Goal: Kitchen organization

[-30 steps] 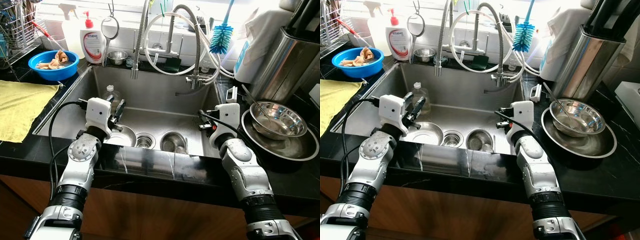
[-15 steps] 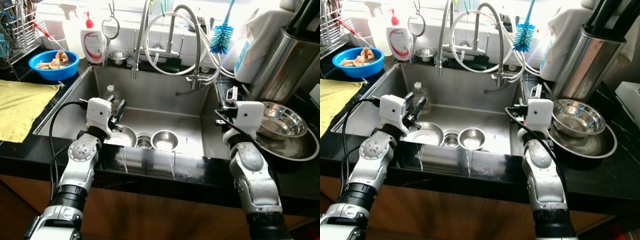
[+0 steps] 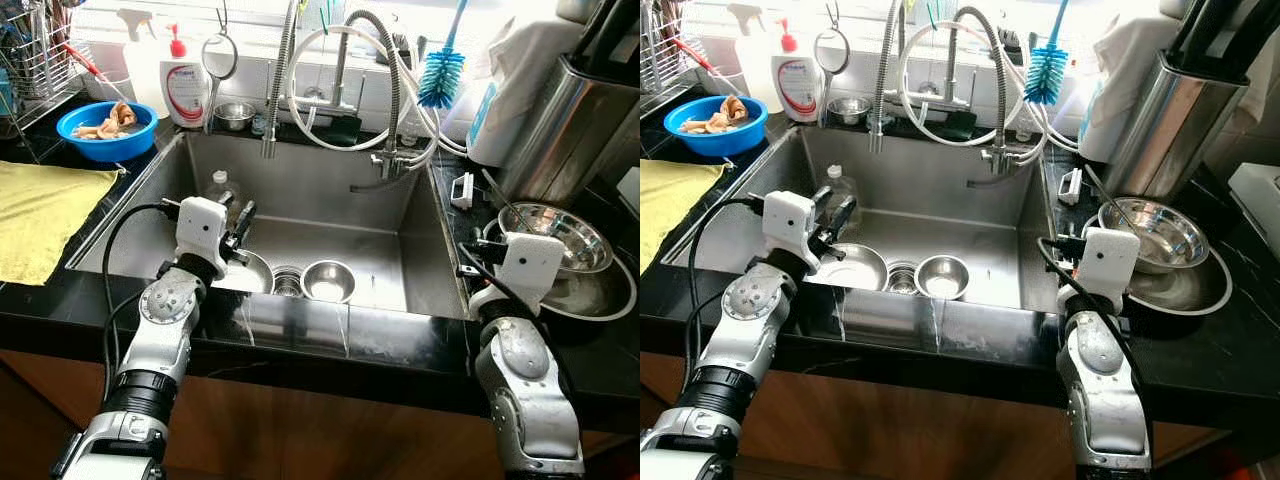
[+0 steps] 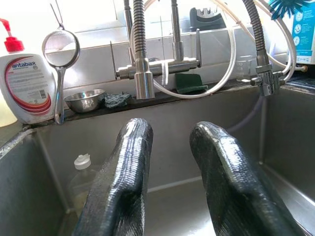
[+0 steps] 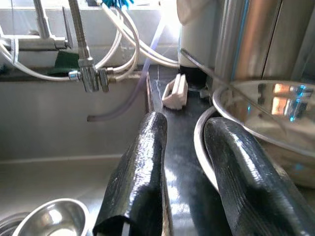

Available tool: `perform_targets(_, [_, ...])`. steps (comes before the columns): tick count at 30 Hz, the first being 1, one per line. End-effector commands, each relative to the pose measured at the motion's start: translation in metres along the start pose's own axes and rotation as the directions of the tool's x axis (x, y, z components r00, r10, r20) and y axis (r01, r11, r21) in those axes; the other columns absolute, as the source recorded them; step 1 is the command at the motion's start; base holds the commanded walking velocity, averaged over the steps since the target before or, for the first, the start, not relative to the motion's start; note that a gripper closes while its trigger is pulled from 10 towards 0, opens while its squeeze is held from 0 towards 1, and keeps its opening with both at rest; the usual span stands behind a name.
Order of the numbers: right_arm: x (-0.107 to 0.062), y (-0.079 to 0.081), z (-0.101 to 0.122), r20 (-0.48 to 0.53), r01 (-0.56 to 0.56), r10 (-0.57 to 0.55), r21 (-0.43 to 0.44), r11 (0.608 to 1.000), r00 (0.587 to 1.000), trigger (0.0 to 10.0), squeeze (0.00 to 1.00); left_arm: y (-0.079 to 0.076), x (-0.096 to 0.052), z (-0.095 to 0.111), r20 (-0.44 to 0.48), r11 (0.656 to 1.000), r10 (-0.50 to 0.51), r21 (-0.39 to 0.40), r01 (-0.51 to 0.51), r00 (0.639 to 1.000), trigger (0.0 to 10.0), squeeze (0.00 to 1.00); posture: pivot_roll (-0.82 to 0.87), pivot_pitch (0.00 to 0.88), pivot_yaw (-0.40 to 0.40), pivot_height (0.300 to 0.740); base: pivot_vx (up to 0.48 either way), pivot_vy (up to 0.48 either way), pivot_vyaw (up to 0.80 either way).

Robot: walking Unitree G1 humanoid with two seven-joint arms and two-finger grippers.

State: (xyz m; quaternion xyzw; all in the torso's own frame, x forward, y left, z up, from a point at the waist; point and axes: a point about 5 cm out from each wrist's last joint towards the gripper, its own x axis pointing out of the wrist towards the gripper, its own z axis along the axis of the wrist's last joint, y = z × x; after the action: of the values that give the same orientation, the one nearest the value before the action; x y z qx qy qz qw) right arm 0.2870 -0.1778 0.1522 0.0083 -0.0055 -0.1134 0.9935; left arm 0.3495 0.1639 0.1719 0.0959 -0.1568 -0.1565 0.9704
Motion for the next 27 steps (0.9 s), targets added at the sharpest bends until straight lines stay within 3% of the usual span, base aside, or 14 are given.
perform_targets(1, [0.001,-0.003,0.004,0.004,0.019,-0.019,0.009,1.000,1.000,10.0,0.00,-0.002,0.004,0.005,0.014,1.000,-0.024,0.015,0.024,1.000,10.0,0.00,0.11,0.000,-0.082,0.740,0.000,0.000,0.00])
perform_targets(10, [-0.001,-0.005,0.002,-0.021,0.047,-0.047,0.019,0.999,0.999,10.0,0.00,0.000,0.003,0.004,0.005,1.000,-0.018,0.020,0.018,1.000,10.0,0.00,0.10,0.000,-0.077,0.740,0.000,0.000,0.00])
perform_targets(16, [-0.004,-0.024,-0.003,-0.066,0.166,-0.163,0.053,0.985,0.984,10.0,0.00,0.000,0.004,0.004,0.002,1.000,-0.018,0.019,0.018,1.000,10.0,0.00,0.09,0.000,-0.076,0.740,0.000,0.000,0.00])
perform_targets(27, [-0.006,-0.031,-0.005,-0.091,0.200,-0.195,0.049,0.979,0.977,10.0,0.00,0.001,0.005,0.004,0.003,1.000,-0.017,0.019,0.016,1.000,10.0,0.00,0.09,0.000,-0.076,0.740,0.000,0.000,0.00])
